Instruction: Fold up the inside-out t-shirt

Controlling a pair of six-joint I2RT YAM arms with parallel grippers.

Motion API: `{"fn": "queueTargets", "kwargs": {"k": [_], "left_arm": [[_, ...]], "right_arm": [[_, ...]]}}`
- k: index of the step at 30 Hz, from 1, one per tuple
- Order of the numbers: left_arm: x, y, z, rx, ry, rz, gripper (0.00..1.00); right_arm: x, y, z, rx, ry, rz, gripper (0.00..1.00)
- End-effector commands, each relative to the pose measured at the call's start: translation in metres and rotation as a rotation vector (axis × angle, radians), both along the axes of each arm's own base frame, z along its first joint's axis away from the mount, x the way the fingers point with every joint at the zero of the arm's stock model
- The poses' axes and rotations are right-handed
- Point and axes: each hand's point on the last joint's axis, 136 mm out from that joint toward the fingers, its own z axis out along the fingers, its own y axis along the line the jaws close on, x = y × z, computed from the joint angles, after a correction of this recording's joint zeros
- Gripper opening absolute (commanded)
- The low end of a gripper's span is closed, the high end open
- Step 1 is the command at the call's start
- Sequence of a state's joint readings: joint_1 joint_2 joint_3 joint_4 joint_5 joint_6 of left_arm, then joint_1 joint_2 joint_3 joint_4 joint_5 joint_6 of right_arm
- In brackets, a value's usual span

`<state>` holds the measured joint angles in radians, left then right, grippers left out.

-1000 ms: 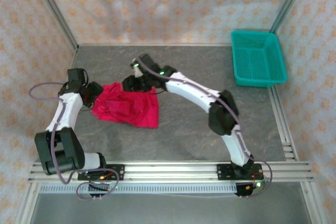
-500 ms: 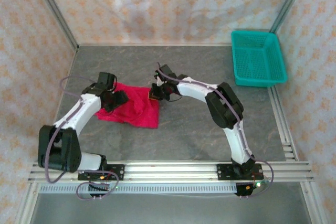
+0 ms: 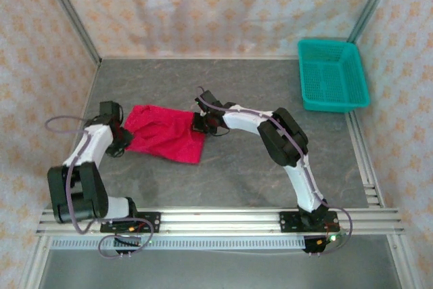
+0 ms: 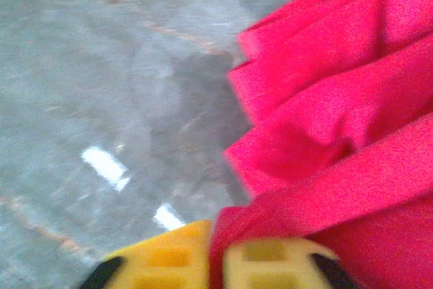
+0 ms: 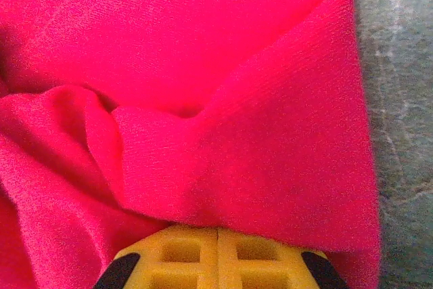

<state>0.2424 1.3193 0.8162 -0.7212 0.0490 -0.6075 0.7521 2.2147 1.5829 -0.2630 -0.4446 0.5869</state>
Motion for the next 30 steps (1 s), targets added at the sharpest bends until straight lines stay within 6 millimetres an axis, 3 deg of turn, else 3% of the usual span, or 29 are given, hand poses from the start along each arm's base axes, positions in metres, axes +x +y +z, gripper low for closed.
{"fn": "queueTargets", "kwargs": {"k": [1, 2, 5, 7, 10, 12, 17, 20, 24, 27, 30], "left_arm": [[-0.02, 0.014, 0.015, 0.081, -0.004, 0.097, 0.28], [-0.019, 0.019, 0.025, 0.11, -0.03, 0.111, 0.38], [0.0, 0.016, 0.058, 0.17, -0.145, 0.066, 0.46], [0.024, -0.005, 0.082, 0.201, -0.208, -0.041, 0.56], [0.056, -0.044, 0.098, 0.218, -0.22, -0.199, 0.69], [0.079, -0.066, 0.09, 0.203, -0.204, -0.285, 0.71], [0.124, -0.076, 0.061, 0.206, -0.117, -0.358, 0.71], [0.144, -0.08, 0.045, 0.198, -0.063, -0.392, 0.65], [0.161, -0.072, 0.032, 0.178, -0.037, -0.377, 0.36], [0.17, -0.066, 0.029, 0.137, -0.043, -0.369, 0.27], [0.173, -0.058, 0.025, 0.109, -0.046, -0.359, 0.1]], "right_arm": [[-0.003, -0.037, -0.024, -0.165, 0.04, -0.06, 0.0], [-0.002, -0.033, -0.02, -0.145, 0.037, -0.053, 0.0], [0.0, -0.023, -0.007, -0.092, 0.021, -0.037, 0.0], [-0.001, -0.017, 0.004, -0.059, 0.015, -0.018, 0.0], [-0.001, -0.008, 0.024, -0.01, -0.009, 0.005, 0.02], [0.0, -0.006, 0.033, 0.005, -0.025, 0.015, 0.02], [0.0, -0.004, 0.036, -0.003, -0.025, 0.038, 0.02], [-0.001, -0.004, 0.033, -0.003, -0.021, 0.038, 0.02], [-0.003, -0.006, 0.028, -0.012, -0.013, 0.037, 0.02], [-0.005, -0.01, 0.02, -0.022, -0.002, 0.032, 0.02], [-0.006, -0.012, 0.017, -0.015, 0.009, 0.022, 0.02]]}}
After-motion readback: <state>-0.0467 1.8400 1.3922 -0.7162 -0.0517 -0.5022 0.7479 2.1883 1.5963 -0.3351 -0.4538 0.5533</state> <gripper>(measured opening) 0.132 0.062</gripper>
